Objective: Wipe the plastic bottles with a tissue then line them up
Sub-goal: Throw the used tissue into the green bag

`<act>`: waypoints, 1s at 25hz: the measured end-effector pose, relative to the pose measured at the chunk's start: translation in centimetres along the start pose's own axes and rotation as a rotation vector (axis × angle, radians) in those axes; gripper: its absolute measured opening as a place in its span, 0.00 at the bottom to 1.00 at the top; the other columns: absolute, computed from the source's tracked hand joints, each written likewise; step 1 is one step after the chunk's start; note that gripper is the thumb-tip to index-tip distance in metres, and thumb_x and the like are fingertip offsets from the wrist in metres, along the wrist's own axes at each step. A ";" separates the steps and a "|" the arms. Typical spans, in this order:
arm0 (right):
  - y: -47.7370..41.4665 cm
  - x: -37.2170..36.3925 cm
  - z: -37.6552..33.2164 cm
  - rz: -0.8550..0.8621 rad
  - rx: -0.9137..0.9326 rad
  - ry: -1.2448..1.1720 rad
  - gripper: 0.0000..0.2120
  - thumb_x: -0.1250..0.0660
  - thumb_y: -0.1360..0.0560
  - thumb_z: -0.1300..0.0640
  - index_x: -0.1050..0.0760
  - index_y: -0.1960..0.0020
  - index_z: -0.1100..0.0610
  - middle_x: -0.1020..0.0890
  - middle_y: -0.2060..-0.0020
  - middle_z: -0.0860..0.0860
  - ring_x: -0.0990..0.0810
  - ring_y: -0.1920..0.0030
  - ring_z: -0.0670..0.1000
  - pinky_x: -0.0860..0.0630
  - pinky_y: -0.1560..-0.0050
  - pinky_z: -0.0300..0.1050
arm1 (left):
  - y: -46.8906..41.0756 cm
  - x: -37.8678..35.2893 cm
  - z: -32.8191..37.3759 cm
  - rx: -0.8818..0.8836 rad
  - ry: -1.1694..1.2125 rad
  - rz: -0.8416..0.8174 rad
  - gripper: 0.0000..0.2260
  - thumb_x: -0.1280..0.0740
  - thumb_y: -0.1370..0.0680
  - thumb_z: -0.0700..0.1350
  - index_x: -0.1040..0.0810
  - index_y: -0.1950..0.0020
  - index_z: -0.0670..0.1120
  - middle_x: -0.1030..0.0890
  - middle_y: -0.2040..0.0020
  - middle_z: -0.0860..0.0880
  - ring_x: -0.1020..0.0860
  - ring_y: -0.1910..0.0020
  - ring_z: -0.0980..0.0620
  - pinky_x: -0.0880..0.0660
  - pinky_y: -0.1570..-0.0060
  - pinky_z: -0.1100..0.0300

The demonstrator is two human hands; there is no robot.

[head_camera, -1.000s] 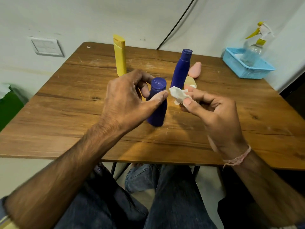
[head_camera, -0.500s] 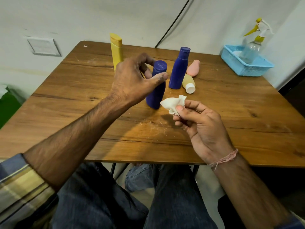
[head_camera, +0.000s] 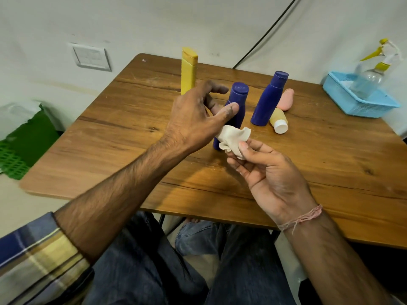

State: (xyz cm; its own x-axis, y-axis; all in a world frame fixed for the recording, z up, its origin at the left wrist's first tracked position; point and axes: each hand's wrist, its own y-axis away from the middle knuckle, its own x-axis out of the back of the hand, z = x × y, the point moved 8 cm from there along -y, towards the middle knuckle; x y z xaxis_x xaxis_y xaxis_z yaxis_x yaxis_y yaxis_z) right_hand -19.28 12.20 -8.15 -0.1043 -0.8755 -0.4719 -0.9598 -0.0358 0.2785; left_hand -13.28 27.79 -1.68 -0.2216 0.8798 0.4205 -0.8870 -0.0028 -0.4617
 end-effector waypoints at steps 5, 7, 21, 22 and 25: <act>-0.5 -3.7 2.1 -0.086 -0.052 -0.027 0.15 0.41 0.24 0.73 0.20 0.42 0.65 0.15 0.45 0.58 0.14 0.47 0.54 0.18 0.44 0.47 | 3.4 3.3 -3.2 0.020 0.296 -0.083 0.09 0.30 0.21 0.47 0.16 0.47 0.43 0.15 0.56 0.46 0.18 0.58 0.42 0.20 0.59 0.42; -1.2 -5.8 3.2 -0.093 -0.043 0.004 0.14 0.40 0.23 0.73 0.21 0.42 0.65 0.15 0.46 0.60 0.14 0.47 0.54 0.17 0.47 0.46 | 4.9 4.7 -4.7 0.037 0.395 -0.140 0.08 0.30 0.21 0.42 0.16 0.46 0.38 0.15 0.52 0.41 0.18 0.53 0.37 0.21 0.55 0.42; -8.3 -28.1 15.1 -0.454 0.169 0.590 0.11 0.31 0.22 0.63 0.18 0.40 0.56 0.14 0.51 0.52 0.18 0.56 0.46 0.19 0.49 0.46 | 6.0 24.5 -21.5 0.409 0.329 0.350 0.13 0.23 0.26 0.44 0.22 0.47 0.41 0.15 0.62 0.43 0.19 0.67 0.50 0.20 0.64 0.54; -9.7 -29.8 15.7 -0.473 0.259 0.687 0.10 0.30 0.22 0.62 0.17 0.42 0.55 0.13 0.53 0.51 0.19 0.58 0.45 0.19 0.52 0.45 | 5.6 25.4 -23.5 0.454 0.331 0.380 0.12 0.23 0.26 0.43 0.22 0.48 0.40 0.16 0.63 0.44 0.19 0.68 0.51 0.21 0.64 0.54; -13.6 -33.3 16.7 -0.489 0.474 0.990 0.07 0.26 0.25 0.56 0.15 0.48 0.55 0.14 0.59 0.47 0.19 0.63 0.44 0.21 0.59 0.42 | 5.2 26.2 -28.0 0.560 0.438 0.419 0.05 0.28 0.24 0.34 0.21 0.49 0.38 0.16 0.60 0.42 0.18 0.65 0.51 0.20 0.62 0.57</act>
State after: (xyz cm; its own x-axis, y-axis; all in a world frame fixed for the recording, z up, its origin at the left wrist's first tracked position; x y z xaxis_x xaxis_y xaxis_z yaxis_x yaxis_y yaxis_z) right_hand -7.12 49.90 -10.23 0.3441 -0.8167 0.4633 -0.8640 -0.4686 -0.1842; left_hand -12.40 64.13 -14.95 -0.5036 0.8586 -0.0958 -0.8623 -0.5064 -0.0060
